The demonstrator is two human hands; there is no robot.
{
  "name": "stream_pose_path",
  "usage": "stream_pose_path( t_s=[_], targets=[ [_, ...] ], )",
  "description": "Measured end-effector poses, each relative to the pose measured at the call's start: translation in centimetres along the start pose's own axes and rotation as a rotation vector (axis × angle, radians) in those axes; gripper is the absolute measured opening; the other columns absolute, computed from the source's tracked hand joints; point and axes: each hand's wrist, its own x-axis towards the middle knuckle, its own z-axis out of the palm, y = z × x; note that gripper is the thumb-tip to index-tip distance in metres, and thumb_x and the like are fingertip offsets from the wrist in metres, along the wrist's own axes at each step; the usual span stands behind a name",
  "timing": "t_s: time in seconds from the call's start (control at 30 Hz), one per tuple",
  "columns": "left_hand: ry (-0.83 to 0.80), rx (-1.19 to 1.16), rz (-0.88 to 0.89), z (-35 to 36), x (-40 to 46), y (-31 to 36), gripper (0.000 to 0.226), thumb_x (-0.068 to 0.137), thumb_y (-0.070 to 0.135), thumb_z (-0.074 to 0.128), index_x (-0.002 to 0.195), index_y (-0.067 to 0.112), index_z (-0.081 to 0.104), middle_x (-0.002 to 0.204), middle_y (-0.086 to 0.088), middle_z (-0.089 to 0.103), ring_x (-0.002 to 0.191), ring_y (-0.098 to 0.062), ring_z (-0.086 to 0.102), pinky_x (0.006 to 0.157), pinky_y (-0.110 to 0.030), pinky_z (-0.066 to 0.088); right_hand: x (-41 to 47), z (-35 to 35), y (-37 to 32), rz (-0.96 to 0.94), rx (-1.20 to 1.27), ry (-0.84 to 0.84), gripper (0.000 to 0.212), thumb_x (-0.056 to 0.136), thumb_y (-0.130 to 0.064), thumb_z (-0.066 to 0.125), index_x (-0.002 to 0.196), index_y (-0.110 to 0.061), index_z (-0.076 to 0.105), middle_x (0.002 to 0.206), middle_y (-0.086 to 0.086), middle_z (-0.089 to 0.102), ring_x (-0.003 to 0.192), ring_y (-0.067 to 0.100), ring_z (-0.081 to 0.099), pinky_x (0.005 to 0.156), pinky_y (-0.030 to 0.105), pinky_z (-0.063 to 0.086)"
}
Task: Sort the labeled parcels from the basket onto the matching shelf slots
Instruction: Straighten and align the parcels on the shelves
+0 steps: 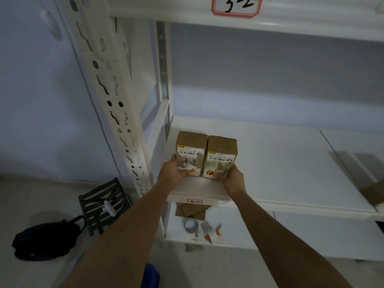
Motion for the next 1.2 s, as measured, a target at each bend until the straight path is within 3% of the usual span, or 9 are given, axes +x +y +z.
stream_pose_path(
  t_s=[0.23, 0.4, 0.53, 0.73, 0.97, 1.1, 1.2],
  targets=[
    [0.007, -0.040, -0.007, 0.3, 0.1, -0.1, 0.064, 0.077, 0.027, 0.076, 0.132, 0.014, 0.045, 0.125, -0.005, 0.062, 0.116, -0.025, 0.057, 0.089, -0.025, 0.040, 0.3, 0.0, 0.2, -0.019, -0.030, -0.023, 0.049, 0.081, -0.015, 0.072, 0.125, -0.009, 0.050, 0.121, 0.009, 0.063, 0.111, 0.026, 0.059, 0.088, 0.026, 0.044],
    [0.040, -0.083, -0.077, 0.6, -0.6, 0.0, 0.066, 0.077, 0.020, 0.076, 0.133, 0.011, 0.041, 0.124, -0.008, 0.062, 0.116, -0.027, 0.056, 0.094, -0.030, 0.042, -0.1, -0.6, 1.0, -0.026, -0.040, -0.035, 0.046, 0.080, -0.021, 0.073, 0.116, -0.006, 0.048, 0.113, 0.007, 0.065, 0.105, 0.027, 0.062, 0.081, 0.028, 0.047],
    [0.169, 0.018, -0.070, 1.0, -2.5, 0.1, 0.045, 0.080, 0.015, 0.070, 0.117, 0.010, 0.044, 0.110, -0.009, 0.060, 0.104, -0.027, 0.059, 0.083, -0.034, 0.047, -0.9, -3.1, 2.1, 0.011, -0.069, -0.030, 0.065, 0.085, -0.023, 0.068, 0.138, -0.002, 0.036, 0.132, 0.012, 0.054, 0.120, 0.030, 0.053, 0.096, 0.033, 0.043],
    [0.378, 0.092, -0.130, 1.9, -6.0, 1.2, 0.063, 0.075, 0.021, 0.073, 0.127, 0.007, 0.040, 0.124, -0.015, 0.050, 0.112, -0.033, 0.053, 0.088, -0.050, 0.051, -2.5, -11.0, 5.1, 0.034, -0.062, 0.037, 0.069, 0.084, -0.015, 0.070, 0.142, -0.003, 0.035, 0.131, 0.016, 0.056, 0.119, 0.030, 0.055, 0.103, 0.034, 0.041],
    [0.298, 0.253, 0.004, 9.1, -11.1, 8.9, 0.055, 0.081, 0.021, 0.069, 0.126, 0.003, 0.044, 0.126, -0.019, 0.050, 0.114, -0.038, 0.051, 0.091, -0.045, 0.046, -5.8, -22.4, 9.2, 0.034, -0.009, 0.070, 0.061, 0.081, -0.018, 0.074, 0.133, -0.003, 0.046, 0.123, 0.017, 0.060, 0.109, 0.027, 0.059, 0.093, 0.030, 0.044],
    [0.236, 0.156, 0.139, 15.7, -14.0, 17.2, 0.056, 0.082, 0.021, 0.070, 0.130, 0.005, 0.045, 0.128, -0.013, 0.054, 0.112, -0.030, 0.055, 0.091, -0.036, 0.045, -7.4, -30.3, 12.3, 0.055, -0.018, 0.123, 0.055, 0.081, -0.021, 0.073, 0.129, -0.004, 0.051, 0.121, 0.016, 0.062, 0.108, 0.025, 0.060, 0.088, 0.024, 0.042],
    [0.175, 0.062, 0.195, 20.3, -15.6, 22.7, 0.057, 0.080, 0.022, 0.072, 0.128, 0.006, 0.046, 0.127, -0.011, 0.054, 0.112, -0.027, 0.056, 0.091, -0.035, 0.046, -8.7, -36.2, 14.8, 0.092, -0.024, 0.183, 0.054, 0.082, -0.025, 0.072, 0.128, -0.004, 0.052, 0.122, 0.013, 0.062, 0.110, 0.024, 0.058, 0.090, 0.027, 0.041]
  ],
)
